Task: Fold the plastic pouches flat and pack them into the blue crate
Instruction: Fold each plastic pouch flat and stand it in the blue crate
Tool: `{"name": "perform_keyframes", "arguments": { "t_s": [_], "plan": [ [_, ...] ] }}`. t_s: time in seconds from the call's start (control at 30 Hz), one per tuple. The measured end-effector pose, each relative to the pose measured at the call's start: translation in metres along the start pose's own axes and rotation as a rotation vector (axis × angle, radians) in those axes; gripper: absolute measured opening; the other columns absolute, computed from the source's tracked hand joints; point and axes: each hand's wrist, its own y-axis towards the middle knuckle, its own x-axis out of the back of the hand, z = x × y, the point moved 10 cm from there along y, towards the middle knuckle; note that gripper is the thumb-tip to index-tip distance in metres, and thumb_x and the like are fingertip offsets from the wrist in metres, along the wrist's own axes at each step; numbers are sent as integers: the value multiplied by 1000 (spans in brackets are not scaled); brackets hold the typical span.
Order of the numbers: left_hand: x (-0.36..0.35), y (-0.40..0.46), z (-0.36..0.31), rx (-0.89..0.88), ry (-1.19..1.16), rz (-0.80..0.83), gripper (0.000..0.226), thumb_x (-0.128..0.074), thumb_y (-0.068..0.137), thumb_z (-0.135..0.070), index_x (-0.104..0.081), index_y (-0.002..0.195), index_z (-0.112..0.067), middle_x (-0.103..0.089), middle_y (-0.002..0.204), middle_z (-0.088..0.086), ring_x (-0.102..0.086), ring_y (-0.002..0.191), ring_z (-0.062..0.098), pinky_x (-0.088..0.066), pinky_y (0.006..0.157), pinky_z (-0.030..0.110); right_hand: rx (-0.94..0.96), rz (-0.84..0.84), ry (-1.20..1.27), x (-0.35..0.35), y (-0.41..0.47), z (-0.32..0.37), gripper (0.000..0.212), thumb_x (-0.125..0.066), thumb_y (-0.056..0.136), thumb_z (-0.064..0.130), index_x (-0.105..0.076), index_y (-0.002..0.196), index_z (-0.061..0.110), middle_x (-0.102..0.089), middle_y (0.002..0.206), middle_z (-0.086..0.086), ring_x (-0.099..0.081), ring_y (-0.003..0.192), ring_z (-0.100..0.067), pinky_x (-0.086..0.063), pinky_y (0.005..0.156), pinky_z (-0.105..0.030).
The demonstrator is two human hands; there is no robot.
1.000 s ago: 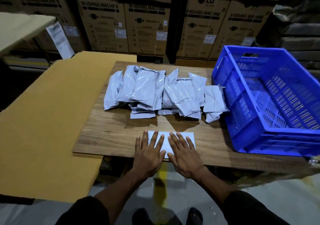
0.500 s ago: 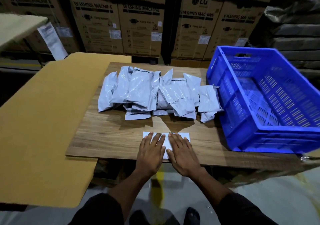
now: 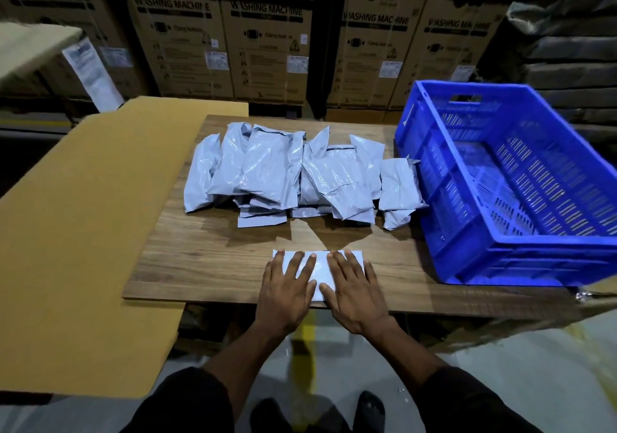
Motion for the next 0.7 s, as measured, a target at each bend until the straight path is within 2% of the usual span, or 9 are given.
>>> {"name": "perform_keyframes", "arguments": {
  "t_s": [0.1, 0.27, 0.47, 0.53, 0.6, 0.7],
  "plan": [
    [-5, -2, 4, 24, 20, 57, 52, -39, 107, -44, -48, 151, -18, -52, 146, 17, -42, 137, 49, -39, 107, 59, -26, 18, -19, -1, -3, -6, 73, -20, 100, 63, -22, 159, 19, -24, 164, 1, -13, 153, -23, -16, 121, -54],
    [-2, -9, 13, 59, -2, 107, 60, -37, 105, -55, -42, 156, -23, -44, 154, 18, -36, 140, 52, -38, 108, 59, -51, 83, -51, -2, -10, -19, 79, -13, 97, 71, -1, 160, 25, 2, 168, 7, 11, 154, -17, 3, 120, -53],
    [-4, -9, 15, 65, 4, 182, 61, -29, 105, -57, -36, 158, -27, -40, 158, 14, -35, 142, 49, -36, 109, 59, -55, 172, -80, 0, -9, -18, 86, -1, 90, 75, 9, 159, 25, 14, 167, 7, 17, 152, -16, 6, 118, -59],
    [-7, -6, 16, 66, 19, 222, 63, -29, 103, -57, -35, 158, -28, -40, 158, 14, -35, 141, 49, -37, 108, 60, -26, 184, -87, 3, -9, -16, 93, 1, 86, 78, 6, 159, 20, 12, 167, 1, 16, 153, -20, 9, 117, -60],
    [-11, -3, 19, 49, 34, 264, 64, -26, 102, -58, -30, 159, -31, -36, 160, 11, -32, 143, 47, -34, 110, 61, 83, 96, -111, 13, -11, -5, 94, -6, 90, 79, -7, 160, 16, 0, 168, -8, 9, 154, -27, 6, 117, -61],
    [-13, 4, 28, 34, 19, 315, 65, -12, 102, -63, -20, 161, -37, -28, 164, 6, -22, 149, 43, -27, 114, 62, 343, -54, -161, 22, -20, 18, 69, -27, 102, 64, -29, 156, 21, -20, 165, -10, -8, 154, -34, -11, 118, -60]
  ]
}}
